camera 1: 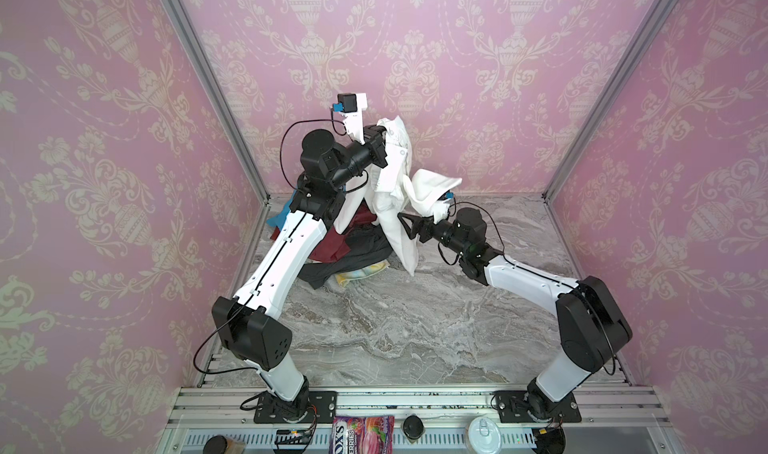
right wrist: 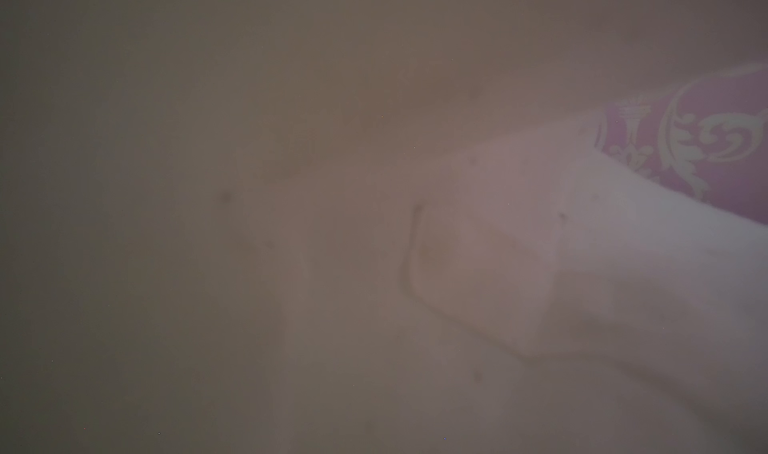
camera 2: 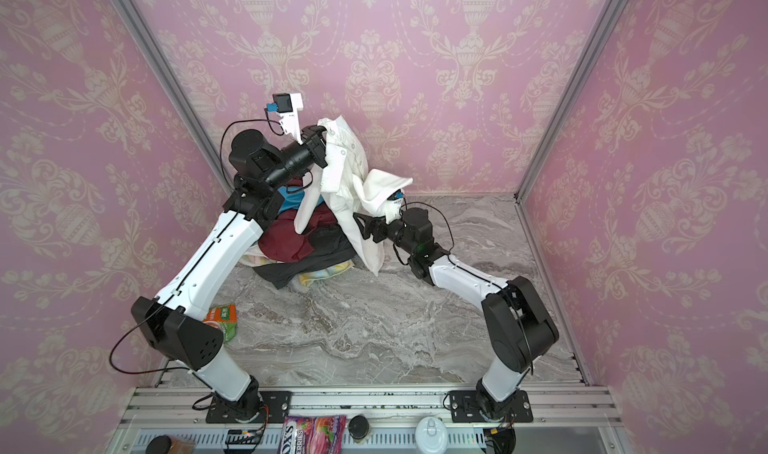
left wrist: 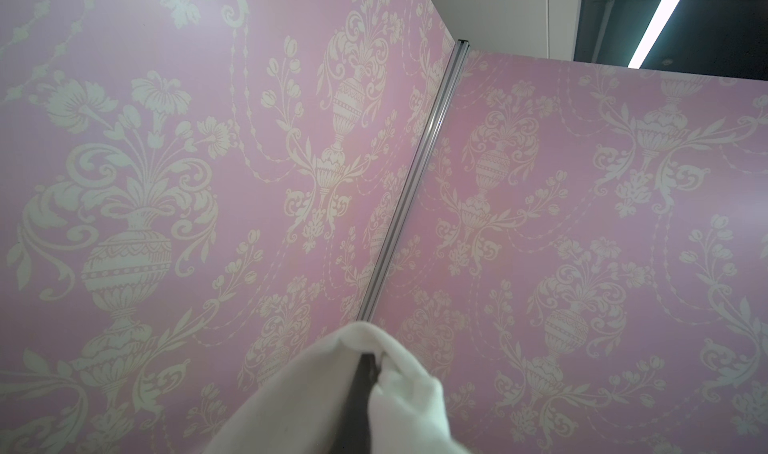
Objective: Pick out a specific cloth from the pile
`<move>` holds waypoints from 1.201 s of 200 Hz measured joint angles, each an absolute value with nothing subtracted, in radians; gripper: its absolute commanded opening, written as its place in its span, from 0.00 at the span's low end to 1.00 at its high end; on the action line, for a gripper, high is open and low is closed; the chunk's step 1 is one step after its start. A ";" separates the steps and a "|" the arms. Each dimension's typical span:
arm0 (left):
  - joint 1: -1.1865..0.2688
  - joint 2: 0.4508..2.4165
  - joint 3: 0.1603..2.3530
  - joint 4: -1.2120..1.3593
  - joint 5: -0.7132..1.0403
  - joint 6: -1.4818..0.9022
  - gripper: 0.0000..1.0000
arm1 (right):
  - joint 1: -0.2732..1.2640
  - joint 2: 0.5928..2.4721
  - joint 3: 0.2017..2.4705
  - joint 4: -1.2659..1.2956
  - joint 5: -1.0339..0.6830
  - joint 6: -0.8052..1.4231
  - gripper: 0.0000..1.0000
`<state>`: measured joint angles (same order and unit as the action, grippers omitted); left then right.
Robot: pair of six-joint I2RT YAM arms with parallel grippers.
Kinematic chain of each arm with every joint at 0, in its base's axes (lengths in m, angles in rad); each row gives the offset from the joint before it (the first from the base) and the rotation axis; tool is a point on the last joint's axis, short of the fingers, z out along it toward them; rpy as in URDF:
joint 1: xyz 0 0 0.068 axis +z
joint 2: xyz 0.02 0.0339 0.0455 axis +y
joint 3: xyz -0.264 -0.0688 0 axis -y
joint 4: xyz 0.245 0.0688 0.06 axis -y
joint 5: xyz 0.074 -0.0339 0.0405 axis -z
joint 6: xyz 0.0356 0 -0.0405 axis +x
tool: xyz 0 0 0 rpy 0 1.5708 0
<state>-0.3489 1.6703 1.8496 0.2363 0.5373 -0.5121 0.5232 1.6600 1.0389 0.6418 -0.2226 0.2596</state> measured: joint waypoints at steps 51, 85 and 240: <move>-0.349 1.672 1.922 0.237 0.521 -0.547 0.00 | 0.523 1.633 0.901 0.774 -0.221 0.197 1.00; -0.350 1.680 1.926 0.237 0.521 -0.587 0.00 | 0.528 1.659 0.892 0.950 -0.222 0.186 1.00; -0.463 1.584 1.669 0.242 0.545 -0.683 0.00 | 0.623 2.253 1.655 1.140 0.050 0.109 0.00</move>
